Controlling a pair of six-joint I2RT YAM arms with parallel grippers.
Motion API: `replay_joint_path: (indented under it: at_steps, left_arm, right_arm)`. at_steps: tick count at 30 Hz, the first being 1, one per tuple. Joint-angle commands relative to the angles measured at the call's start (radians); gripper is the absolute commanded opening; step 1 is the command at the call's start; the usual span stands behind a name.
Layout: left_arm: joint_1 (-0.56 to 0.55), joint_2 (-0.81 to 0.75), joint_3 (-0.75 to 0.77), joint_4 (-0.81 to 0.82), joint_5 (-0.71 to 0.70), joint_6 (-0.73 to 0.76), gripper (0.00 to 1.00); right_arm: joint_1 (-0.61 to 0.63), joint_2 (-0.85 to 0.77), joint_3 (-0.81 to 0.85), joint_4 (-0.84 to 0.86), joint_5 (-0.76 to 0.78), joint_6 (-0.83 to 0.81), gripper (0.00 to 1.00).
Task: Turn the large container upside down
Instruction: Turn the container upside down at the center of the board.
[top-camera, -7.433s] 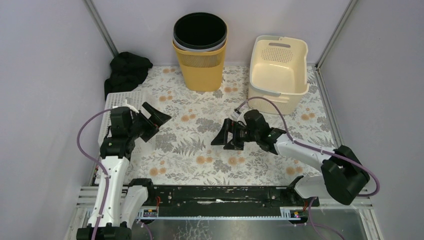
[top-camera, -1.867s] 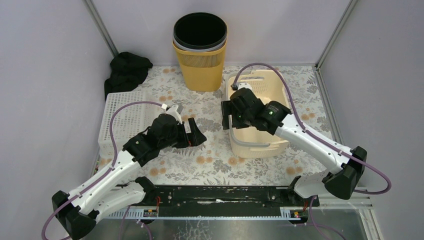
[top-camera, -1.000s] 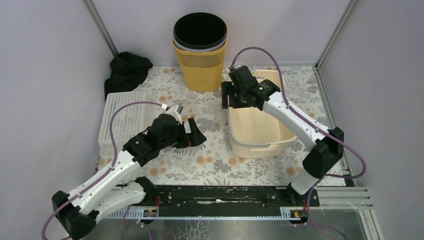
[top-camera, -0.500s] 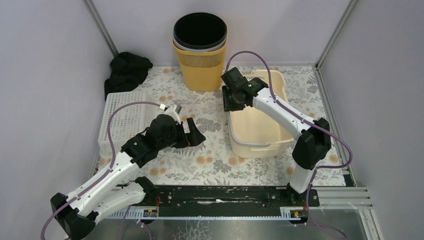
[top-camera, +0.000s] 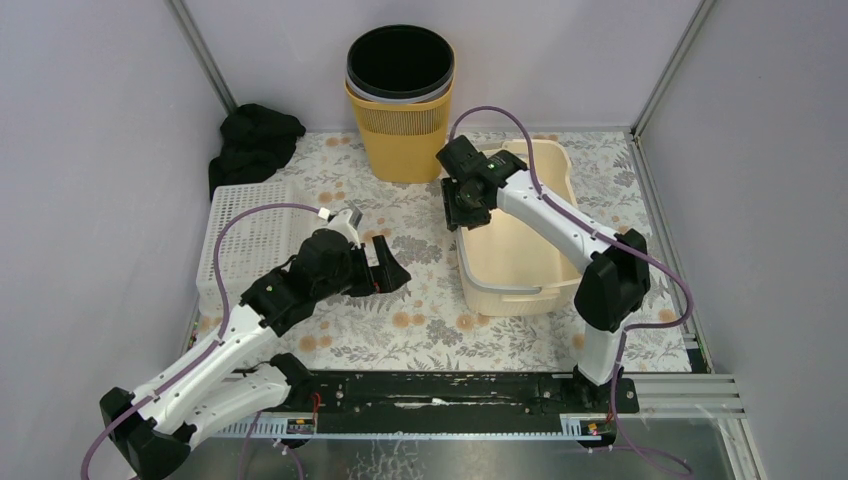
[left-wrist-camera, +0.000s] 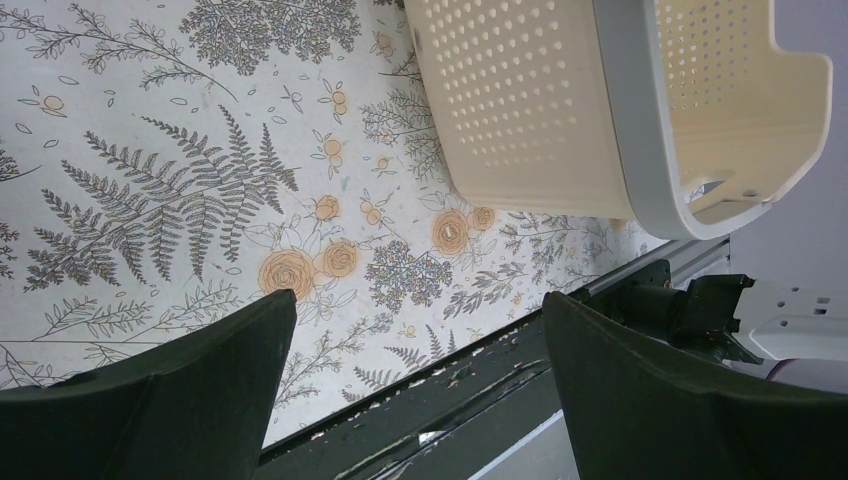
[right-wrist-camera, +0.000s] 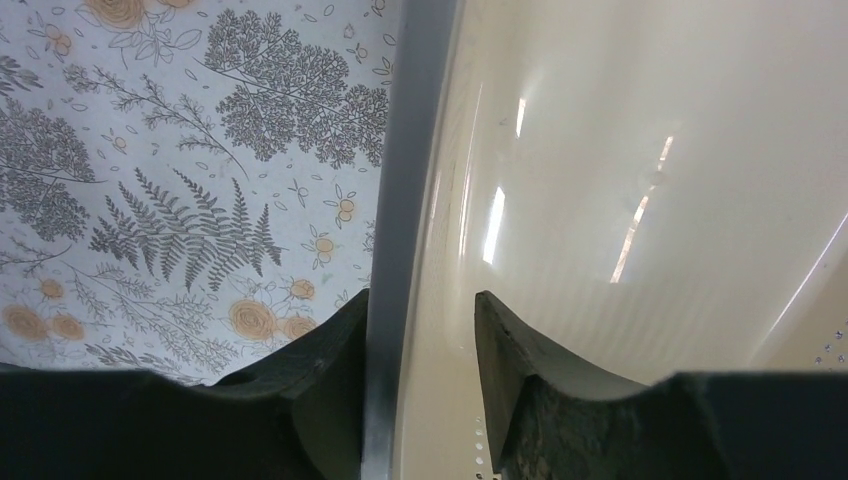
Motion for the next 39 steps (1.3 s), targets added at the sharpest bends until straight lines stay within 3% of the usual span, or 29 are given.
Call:
replay_joint_path:
  at_steps: [1,5,14,21,39]
  left_arm:
    - [-0.004,-0.021,0.008,-0.012,-0.021,0.019,1.0]
    - [-0.004,-0.032,0.005,-0.016,-0.024,0.018,1.0]
    - [-0.005,-0.055,-0.006,-0.027,-0.033,0.013,1.0]
    - [-0.005,-0.074,-0.018,-0.033,-0.04,0.007,1.0]
    - [-0.003,-0.082,-0.009,-0.043,-0.083,-0.004,1.0]
  right_arm:
    - [0.015,0.02,0.072,-0.08,0.023,-0.02,0.45]
    - [0.024,0.04,0.098,-0.105,0.023,-0.023,0.38]
    - [0.031,0.068,0.104,-0.135,0.01,-0.029,0.33]
    - [0.031,0.065,0.104,-0.118,-0.054,-0.026,0.01]
    - [0.033,-0.091,0.173,-0.071,-0.222,0.037,0.0]
